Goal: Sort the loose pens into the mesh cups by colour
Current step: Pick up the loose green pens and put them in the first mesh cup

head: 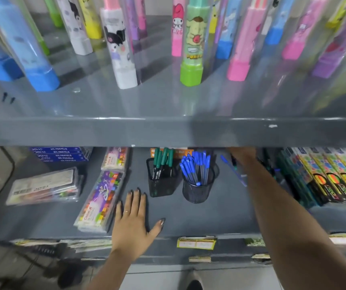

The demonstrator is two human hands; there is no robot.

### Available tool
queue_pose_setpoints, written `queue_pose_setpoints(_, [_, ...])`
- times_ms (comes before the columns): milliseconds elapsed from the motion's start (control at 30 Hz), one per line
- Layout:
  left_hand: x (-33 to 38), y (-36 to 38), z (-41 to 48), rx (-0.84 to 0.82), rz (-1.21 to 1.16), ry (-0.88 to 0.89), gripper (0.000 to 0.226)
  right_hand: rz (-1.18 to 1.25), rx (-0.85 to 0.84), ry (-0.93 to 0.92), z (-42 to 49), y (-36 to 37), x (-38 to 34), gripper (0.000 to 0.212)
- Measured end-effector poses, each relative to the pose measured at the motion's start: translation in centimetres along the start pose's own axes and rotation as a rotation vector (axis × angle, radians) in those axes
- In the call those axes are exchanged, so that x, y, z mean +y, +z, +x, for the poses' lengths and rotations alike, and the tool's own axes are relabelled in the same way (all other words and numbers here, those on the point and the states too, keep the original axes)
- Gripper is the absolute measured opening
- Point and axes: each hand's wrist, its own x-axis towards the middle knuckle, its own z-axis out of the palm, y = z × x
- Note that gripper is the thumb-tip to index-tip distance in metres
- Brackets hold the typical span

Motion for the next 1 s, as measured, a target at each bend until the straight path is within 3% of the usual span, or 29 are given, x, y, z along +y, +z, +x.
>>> queue_pose_setpoints(67, [0.1, 0.0, 0.0, 0.006, 0.007, -0.001, 0.094, 0.201, 0.052, -0.062, -0.7, -1.2, -0.9, 0.023])
queue_pose_setpoints(200, [0.1, 0.1, -0.2, 0.001, -0.004, -0.003, 0.096, 0.956, -0.017, -0.074, -4.2, -3.5, -1.9, 0.014])
queue_pose_setpoints(367, [0.1, -0.2, -0.2, -0.012, -0.031, -0.003, 0.098, 1.178, -0.418, -0.312, -10.5, -4.9, -6.0, 0.031])
queue_pose_setpoints(567, [0.0, -0.7, -0.3, -0.064, -0.031, -0.012, 0.098, 0.778, -0.436, -0.435, -15.1, -1.1, -9.8, 0.047])
queue_pose_setpoints(667, [0.1, -1.1, -0.3, -0.078, -0.018, -0.007, 0.097, 0.536, -0.217, -0.495, -15.3, 1.7, -11.0, 0.065])
queue_pose_setpoints(767, [0.1, -1.2, -0.3, -0.09, -0.02, -0.008, 0.097, 0.243, -0.025, -0.634, -15.5, 4.3, -11.9, 0.058])
queue_pose_setpoints(1000, [0.0, -1.0, -0.2, -0.081, -0.031, -0.009, 0.099, -0.458, -0.049, -0.805, -14.8, 7.6, -10.2, 0.038])
